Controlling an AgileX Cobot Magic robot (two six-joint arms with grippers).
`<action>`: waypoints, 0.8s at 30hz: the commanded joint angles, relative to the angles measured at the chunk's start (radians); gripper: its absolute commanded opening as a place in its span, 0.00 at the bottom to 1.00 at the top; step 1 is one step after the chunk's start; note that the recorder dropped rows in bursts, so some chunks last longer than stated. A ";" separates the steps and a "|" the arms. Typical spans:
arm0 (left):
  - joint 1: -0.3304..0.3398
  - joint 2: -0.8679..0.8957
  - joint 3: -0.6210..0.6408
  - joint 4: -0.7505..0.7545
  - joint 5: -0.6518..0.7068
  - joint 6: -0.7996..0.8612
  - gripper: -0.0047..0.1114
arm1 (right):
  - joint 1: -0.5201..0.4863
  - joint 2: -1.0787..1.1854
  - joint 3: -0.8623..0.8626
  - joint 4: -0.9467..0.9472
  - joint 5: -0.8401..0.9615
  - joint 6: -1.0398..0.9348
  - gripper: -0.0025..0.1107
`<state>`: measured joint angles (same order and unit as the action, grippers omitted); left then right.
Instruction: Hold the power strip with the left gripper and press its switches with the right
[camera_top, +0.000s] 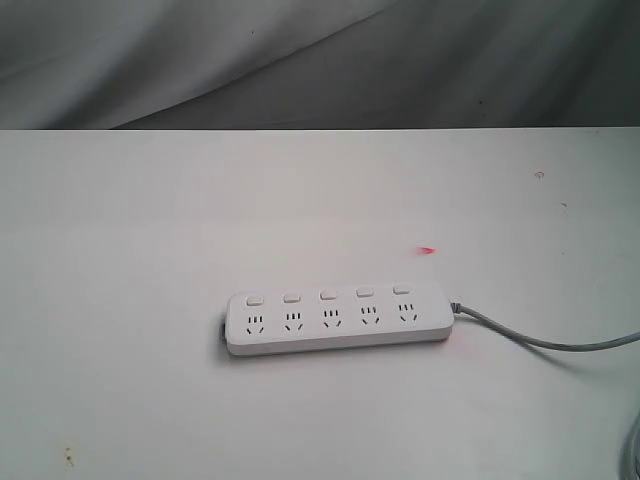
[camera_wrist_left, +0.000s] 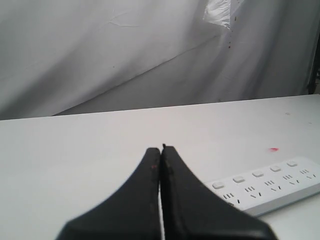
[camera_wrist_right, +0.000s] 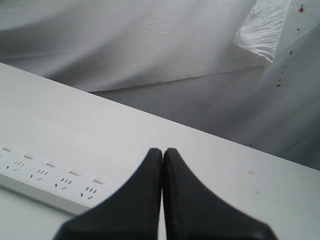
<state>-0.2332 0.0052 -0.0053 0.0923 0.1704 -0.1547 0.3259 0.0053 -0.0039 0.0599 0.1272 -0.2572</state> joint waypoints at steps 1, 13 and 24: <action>0.001 -0.005 0.005 -0.009 -0.165 -0.005 0.05 | 0.003 -0.005 0.004 0.000 0.000 0.004 0.02; 0.001 -0.004 -0.130 0.007 -0.041 -0.303 0.04 | 0.003 -0.005 0.004 0.000 0.000 0.004 0.02; 0.001 0.449 -0.654 -0.182 0.704 0.089 0.04 | 0.003 -0.005 0.004 0.000 0.000 0.004 0.02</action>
<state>-0.2332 0.3425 -0.5831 -0.0255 0.7413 -0.1603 0.3259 0.0053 -0.0039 0.0599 0.1272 -0.2572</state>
